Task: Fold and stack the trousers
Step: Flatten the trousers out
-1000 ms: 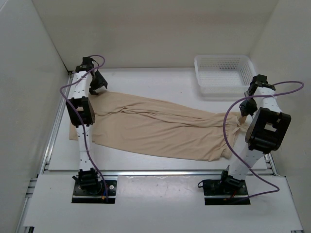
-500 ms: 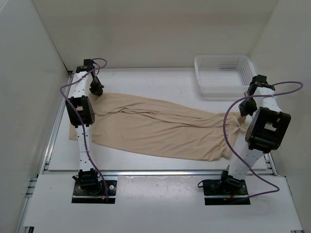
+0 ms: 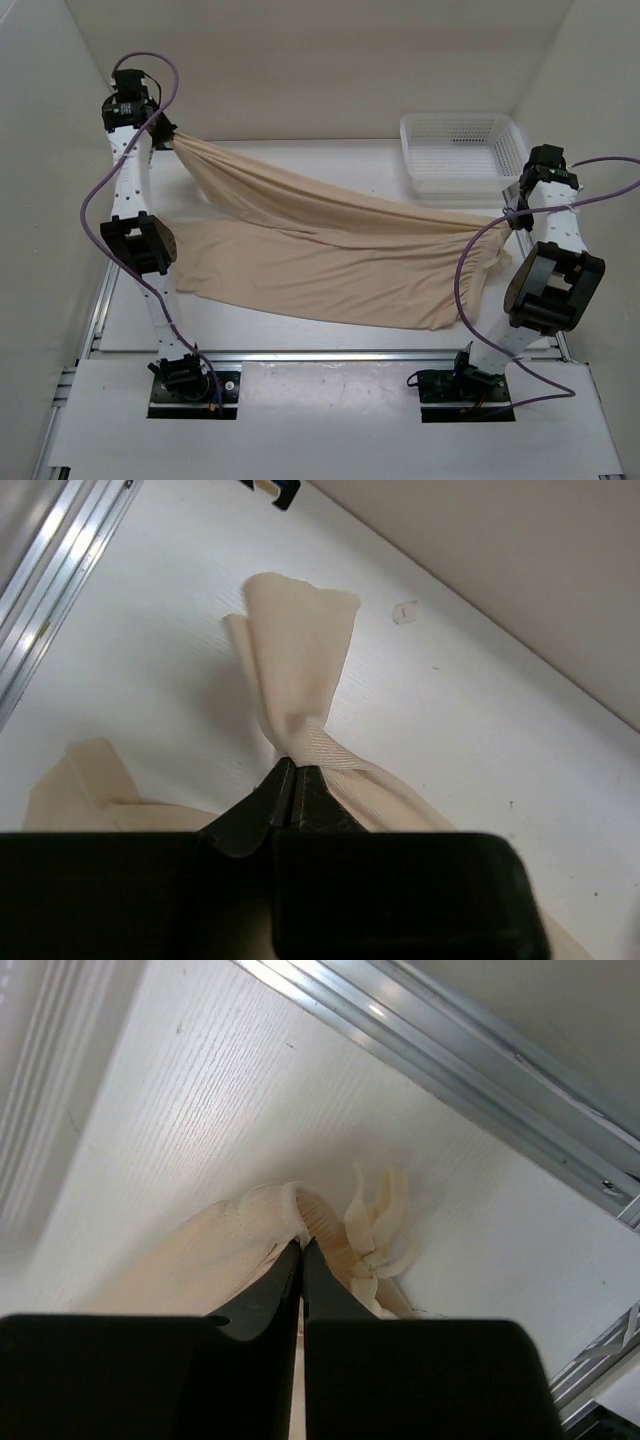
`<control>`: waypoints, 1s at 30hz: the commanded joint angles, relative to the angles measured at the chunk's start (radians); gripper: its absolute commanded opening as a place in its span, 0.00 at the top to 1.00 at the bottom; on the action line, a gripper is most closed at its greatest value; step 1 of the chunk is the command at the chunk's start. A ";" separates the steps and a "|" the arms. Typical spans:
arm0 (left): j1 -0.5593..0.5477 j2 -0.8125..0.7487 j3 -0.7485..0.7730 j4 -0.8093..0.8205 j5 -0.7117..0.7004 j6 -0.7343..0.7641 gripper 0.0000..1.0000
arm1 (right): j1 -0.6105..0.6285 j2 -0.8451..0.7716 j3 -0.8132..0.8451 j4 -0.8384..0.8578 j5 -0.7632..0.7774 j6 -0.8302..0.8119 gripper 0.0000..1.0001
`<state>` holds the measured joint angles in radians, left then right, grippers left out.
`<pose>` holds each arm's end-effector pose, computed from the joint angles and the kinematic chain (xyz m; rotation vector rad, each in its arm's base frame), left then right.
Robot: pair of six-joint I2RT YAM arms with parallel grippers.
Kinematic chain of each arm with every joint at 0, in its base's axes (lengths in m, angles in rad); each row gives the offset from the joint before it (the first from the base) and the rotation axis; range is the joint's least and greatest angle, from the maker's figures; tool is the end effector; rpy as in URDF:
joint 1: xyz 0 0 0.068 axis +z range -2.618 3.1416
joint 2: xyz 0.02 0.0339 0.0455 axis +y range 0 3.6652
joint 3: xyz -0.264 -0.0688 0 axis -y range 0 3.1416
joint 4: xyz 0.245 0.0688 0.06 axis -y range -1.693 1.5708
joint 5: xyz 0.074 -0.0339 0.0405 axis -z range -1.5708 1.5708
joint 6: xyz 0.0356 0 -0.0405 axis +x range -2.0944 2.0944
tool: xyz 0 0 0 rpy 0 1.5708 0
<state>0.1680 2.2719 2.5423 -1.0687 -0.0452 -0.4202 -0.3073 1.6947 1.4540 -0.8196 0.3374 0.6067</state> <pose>0.4797 0.0830 0.3600 -0.7076 2.2610 -0.0680 0.3371 -0.1194 0.2815 1.2366 2.2560 -0.3328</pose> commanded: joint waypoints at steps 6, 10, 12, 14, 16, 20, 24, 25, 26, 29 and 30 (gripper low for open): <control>0.019 -0.011 0.041 0.021 0.011 -0.005 0.90 | -0.004 -0.030 0.005 0.002 0.114 0.033 1.00; 0.019 0.121 0.136 0.071 0.063 -0.026 0.90 | -0.004 0.034 0.086 0.020 0.114 0.044 1.00; 0.019 0.170 0.200 0.125 0.094 -0.058 0.90 | -0.004 0.078 0.112 0.020 0.114 0.054 1.00; 0.019 0.238 0.243 0.160 0.119 -0.083 0.75 | -0.004 0.105 0.147 0.020 0.097 0.064 0.97; 0.019 0.252 0.274 0.170 0.145 -0.095 0.04 | -0.004 0.115 0.147 0.020 0.065 0.064 0.78; 0.019 0.112 0.119 0.170 0.119 -0.032 0.00 | 0.017 0.059 0.086 0.033 0.055 0.054 0.39; 0.030 -0.052 -0.074 0.161 0.064 0.015 0.00 | 0.039 -0.006 -0.004 0.051 0.043 0.054 0.33; 0.030 -0.078 -0.144 0.161 0.051 0.032 0.01 | 0.049 -0.019 -0.024 0.060 0.043 0.054 0.33; 0.030 -0.113 -0.175 0.161 0.033 0.032 0.37 | 0.060 -0.045 -0.043 0.060 0.034 0.054 0.33; 0.039 -0.133 -0.278 0.122 -0.012 0.032 0.90 | 0.071 -0.087 -0.105 0.060 0.025 0.054 0.44; 0.039 -0.124 -0.296 0.112 -0.012 0.032 0.90 | 0.071 -0.096 -0.133 0.060 0.025 0.054 0.50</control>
<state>0.1967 2.2292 2.3035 -0.9386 -0.0082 -0.4103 -0.2401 1.6588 1.3628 -0.7788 0.3687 0.6521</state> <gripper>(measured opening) 0.124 0.532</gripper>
